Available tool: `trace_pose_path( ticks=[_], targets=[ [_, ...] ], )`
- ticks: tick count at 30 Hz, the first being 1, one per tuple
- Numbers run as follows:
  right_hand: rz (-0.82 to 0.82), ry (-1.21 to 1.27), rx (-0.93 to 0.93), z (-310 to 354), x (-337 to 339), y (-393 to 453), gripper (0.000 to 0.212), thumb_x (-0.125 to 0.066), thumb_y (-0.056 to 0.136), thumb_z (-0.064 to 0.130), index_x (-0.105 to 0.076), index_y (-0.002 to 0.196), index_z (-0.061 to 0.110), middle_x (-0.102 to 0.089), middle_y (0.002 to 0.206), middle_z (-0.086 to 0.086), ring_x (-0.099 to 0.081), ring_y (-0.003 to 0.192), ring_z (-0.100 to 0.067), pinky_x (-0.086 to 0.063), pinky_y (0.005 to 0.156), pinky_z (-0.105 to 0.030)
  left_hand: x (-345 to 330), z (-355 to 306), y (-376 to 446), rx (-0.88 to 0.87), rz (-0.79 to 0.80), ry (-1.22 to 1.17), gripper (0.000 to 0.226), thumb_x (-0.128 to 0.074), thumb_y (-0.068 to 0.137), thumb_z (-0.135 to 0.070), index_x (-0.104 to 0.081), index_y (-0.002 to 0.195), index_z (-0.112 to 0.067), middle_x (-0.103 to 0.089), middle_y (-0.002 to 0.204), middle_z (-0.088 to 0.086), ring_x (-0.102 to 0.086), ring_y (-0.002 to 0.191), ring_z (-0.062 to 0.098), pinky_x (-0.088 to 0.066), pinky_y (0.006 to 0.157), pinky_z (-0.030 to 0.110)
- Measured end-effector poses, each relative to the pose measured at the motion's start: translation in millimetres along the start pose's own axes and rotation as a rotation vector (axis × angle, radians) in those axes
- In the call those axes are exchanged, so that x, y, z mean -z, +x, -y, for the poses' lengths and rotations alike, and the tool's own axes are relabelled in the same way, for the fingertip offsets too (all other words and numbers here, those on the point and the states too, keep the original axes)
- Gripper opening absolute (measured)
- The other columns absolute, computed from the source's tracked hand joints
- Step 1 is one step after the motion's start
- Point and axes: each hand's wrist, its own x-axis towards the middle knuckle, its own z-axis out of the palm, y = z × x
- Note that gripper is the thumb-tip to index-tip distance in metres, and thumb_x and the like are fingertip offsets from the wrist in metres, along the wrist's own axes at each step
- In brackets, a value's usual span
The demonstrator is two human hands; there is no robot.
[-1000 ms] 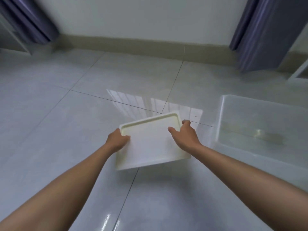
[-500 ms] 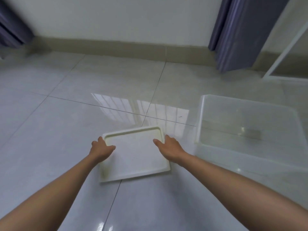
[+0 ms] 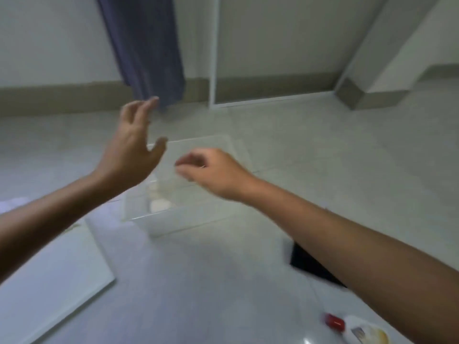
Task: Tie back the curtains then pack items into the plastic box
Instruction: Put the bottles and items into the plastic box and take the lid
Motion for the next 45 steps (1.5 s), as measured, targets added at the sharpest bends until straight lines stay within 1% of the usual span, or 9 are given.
trace_pose_path(
  ticks=[4,7,13,17,23,27,31,38,45],
  targets=[
    [-0.39,-0.019,-0.285,-105.4,99.4,-53.5,0.008,-0.069,0.082,0.022,-0.067,0.08,0.029,-0.072,0.088,-0.002,-0.069,0.086,-0.02,-0.052,0.088,-0.044,-78.2,-92.5,2.7,-0.345,0.244,-0.032,0.059,-0.059,0.086,-0.019,-0.04,0.14,-0.007,-0.038,0.139,0.021,-0.053,0.112,0.036,-0.044,0.099,0.044],
    [-0.509,-0.059,-0.522,-170.2,132.9,-109.2,0.009,-0.068,0.083,0.02,-0.068,0.09,0.027,-0.071,0.093,0.001,-0.066,0.088,-0.016,-0.049,0.08,-0.028,-143.0,-146.3,-16.3,-0.397,0.376,-0.08,0.055,-0.061,0.086,-0.017,-0.044,0.138,-0.011,-0.04,0.141,0.018,-0.051,0.115,0.035,-0.043,0.099,0.045],
    [-0.458,-0.206,-0.736,-251.3,128.3,-172.9,0.026,-0.067,0.082,0.014,-0.065,0.107,0.019,-0.064,0.102,0.0,-0.061,0.09,-0.017,-0.038,0.056,-0.014,-246.4,-201.4,-83.0,-0.39,0.726,0.055,0.042,-0.053,0.09,-0.025,-0.05,0.13,-0.013,-0.046,0.132,0.01,-0.046,0.118,0.031,-0.039,0.097,0.04],
    [-0.337,-0.34,-0.696,-274.7,120.5,-180.0,0.029,-0.068,0.082,0.013,-0.065,0.11,0.019,-0.063,0.111,-0.003,-0.055,0.092,-0.015,-0.038,0.075,-0.022,-273.6,-193.8,-117.4,-0.476,0.819,0.163,0.049,-0.059,0.088,-0.036,-0.043,0.129,-0.014,-0.044,0.134,0.009,-0.045,0.117,0.029,-0.037,0.096,0.038],
    [-0.139,-0.506,-0.638,-287.1,109.5,-175.2,0.033,-0.068,0.083,0.017,-0.063,0.116,0.018,-0.062,0.116,-0.011,-0.059,0.101,-0.026,-0.048,0.083,-0.032,-287.5,-172.8,-128.9,-0.598,0.768,0.268,0.085,-0.071,0.078,-0.047,-0.025,0.141,-0.012,-0.04,0.138,0.011,-0.046,0.119,0.03,-0.034,0.103,0.04],
    [-0.023,-0.651,-0.589,-289.7,108.6,-171.9,0.053,-0.071,0.082,0.03,-0.053,0.131,0.024,-0.053,0.121,-0.01,-0.054,0.106,-0.027,-0.047,0.087,-0.036,-287.0,-166.0,-135.5,-0.562,0.741,0.335,0.085,-0.068,0.083,-0.035,-0.018,0.145,-0.004,-0.042,0.13,0.015,-0.047,0.113,0.031,-0.035,0.103,0.04],
    [0.059,-0.892,-0.525,-291.1,101.0,-171.2,0.063,-0.07,0.082,0.038,-0.045,0.139,0.026,-0.048,0.127,-0.007,-0.05,0.108,-0.026,-0.048,0.084,-0.036,-270.3,-155.6,-141.7,-0.532,0.832,0.284,0.069,-0.068,0.078,-0.041,-0.037,0.13,-0.006,-0.041,0.123,0.013,-0.049,0.104,0.03,-0.038,0.101,0.042],
    [-0.177,-0.745,-0.38,-243.1,112.5,-140.9,0.027,-0.058,0.088,0.038,-0.053,0.113,0.03,-0.066,0.082,0.005,-0.061,0.068,-0.019,-0.05,0.059,-0.034,-186.8,-114.3,-113.0,-0.35,0.673,-0.014,0.066,-0.059,0.074,-0.053,-0.038,0.128,-0.022,-0.041,0.11,-0.003,-0.045,0.09,0.013,-0.047,0.081,0.027],
    [-0.388,-0.779,0.038,-155.7,110.5,-64.7,0.05,-0.067,0.076,0.022,-0.049,0.12,0.037,-0.057,0.065,0.01,-0.053,0.054,-0.017,-0.045,0.049,-0.027,-86.0,-78.7,-62.8,0.14,0.186,-0.64,0.058,-0.048,0.071,-0.046,-0.039,0.129,-0.04,-0.058,0.101,-0.001,-0.061,0.083,0.017,-0.054,0.071,0.028]
  ],
)
